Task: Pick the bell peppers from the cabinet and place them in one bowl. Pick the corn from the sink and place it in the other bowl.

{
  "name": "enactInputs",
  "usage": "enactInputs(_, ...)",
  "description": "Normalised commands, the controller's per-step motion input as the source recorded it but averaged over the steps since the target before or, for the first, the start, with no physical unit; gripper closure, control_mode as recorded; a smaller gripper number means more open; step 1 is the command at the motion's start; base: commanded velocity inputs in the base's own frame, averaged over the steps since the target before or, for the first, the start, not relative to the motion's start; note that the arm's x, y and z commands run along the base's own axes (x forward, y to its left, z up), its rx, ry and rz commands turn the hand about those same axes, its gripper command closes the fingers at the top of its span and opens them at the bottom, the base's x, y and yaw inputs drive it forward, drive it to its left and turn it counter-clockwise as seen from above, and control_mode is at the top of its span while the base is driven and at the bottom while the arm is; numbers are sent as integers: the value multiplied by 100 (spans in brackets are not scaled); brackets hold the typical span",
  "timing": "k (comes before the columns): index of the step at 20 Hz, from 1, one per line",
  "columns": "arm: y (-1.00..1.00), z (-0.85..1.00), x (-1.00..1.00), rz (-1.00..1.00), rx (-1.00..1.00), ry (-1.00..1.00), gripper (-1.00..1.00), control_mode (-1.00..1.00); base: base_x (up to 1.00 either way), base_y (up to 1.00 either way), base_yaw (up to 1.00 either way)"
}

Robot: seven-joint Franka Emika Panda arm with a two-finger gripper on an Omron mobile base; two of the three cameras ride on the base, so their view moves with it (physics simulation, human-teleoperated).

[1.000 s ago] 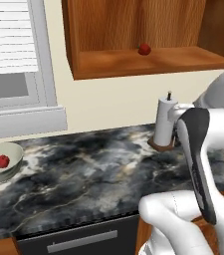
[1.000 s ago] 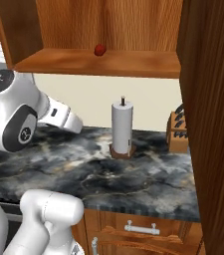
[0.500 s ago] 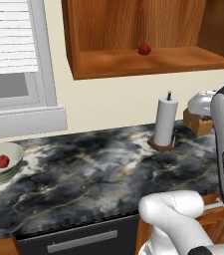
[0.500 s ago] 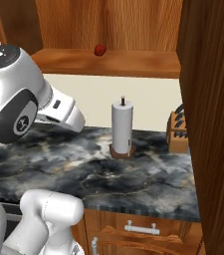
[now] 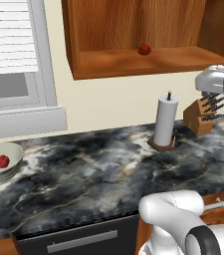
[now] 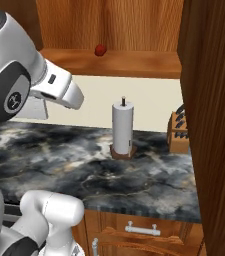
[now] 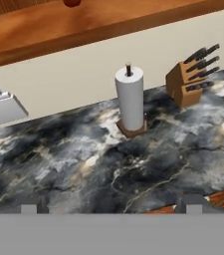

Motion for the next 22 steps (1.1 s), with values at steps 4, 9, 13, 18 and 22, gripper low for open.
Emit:
enactInputs(4, 0, 11, 13, 0, 0, -23, -100, -100, 0, 0, 0)
enactInputs(9, 1, 0, 0, 0, -2, -9, -100, -100, 0, 0, 0)
enactInputs(13, 19, 9, 2, 0, -7, -22, -100, -100, 0, 0, 0)
enactInputs(18, 23, 37, 0, 0, -7, -20, -100, -100, 0, 0, 0)
enactInputs(22, 4, 18, 29, 0, -1, 8, -100, -100, 0, 0, 0)
